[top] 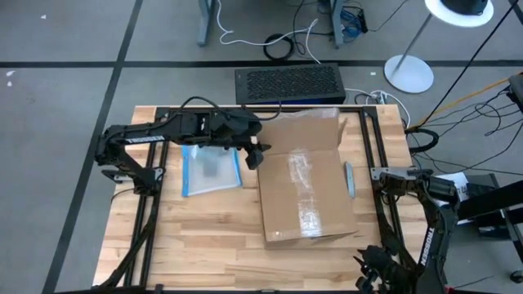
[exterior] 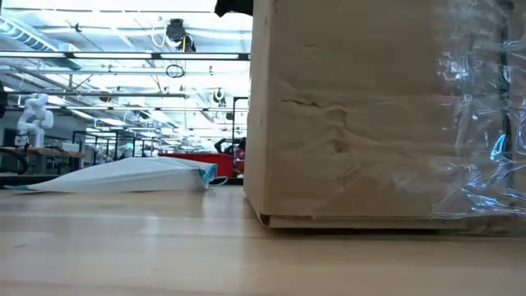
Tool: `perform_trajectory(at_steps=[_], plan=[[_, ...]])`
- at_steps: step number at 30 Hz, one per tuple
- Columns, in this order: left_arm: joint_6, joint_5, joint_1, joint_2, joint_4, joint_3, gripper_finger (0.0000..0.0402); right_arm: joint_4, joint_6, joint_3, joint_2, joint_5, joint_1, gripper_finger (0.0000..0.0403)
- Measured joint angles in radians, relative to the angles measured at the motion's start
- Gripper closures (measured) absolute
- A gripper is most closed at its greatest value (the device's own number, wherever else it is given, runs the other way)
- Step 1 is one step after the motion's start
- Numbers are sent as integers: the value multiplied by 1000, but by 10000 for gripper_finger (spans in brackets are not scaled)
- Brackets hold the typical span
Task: Unpack boxes
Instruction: Break down box until it is fully flat
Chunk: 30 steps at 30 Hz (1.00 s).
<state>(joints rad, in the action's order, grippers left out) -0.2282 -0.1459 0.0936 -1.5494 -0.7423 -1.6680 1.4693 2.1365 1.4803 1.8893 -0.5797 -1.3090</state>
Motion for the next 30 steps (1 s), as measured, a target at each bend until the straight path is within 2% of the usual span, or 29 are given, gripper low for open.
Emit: perform_trajectory(at_steps=[5, 14, 16, 19, 22, 24, 27, 30], plan=[[36, -45, 0, 0, -60, -22, 122, 34, 23, 0, 0, 0, 6, 303], [112, -247, -48, 83, -81, -57, 118, 101, 17, -2, 0, 8, 38, 303], [84, -235, -51, 106, -131, -57, 118, 103, -2, -8, 0, 15, 50, 303], [-21, -143, -56, 120, -270, -51, 118, 102, -6, -34, 0, 64, 67, 303], [-111, -108, -105, 122, -371, 15, 118, 102, 10, -74, 0, 99, 80, 303], [-156, -105, -159, 122, -362, 85, 118, 102, 31, -103, 0, 112, 90, 303], [-209, -112, -242, 122, -290, 219, 118, 102, 46, -133, 0, 115, 110, 303], [-258, -116, -309, 121, -137, 370, 123, 102, 45, -156, 0, 105, 135, 303]])
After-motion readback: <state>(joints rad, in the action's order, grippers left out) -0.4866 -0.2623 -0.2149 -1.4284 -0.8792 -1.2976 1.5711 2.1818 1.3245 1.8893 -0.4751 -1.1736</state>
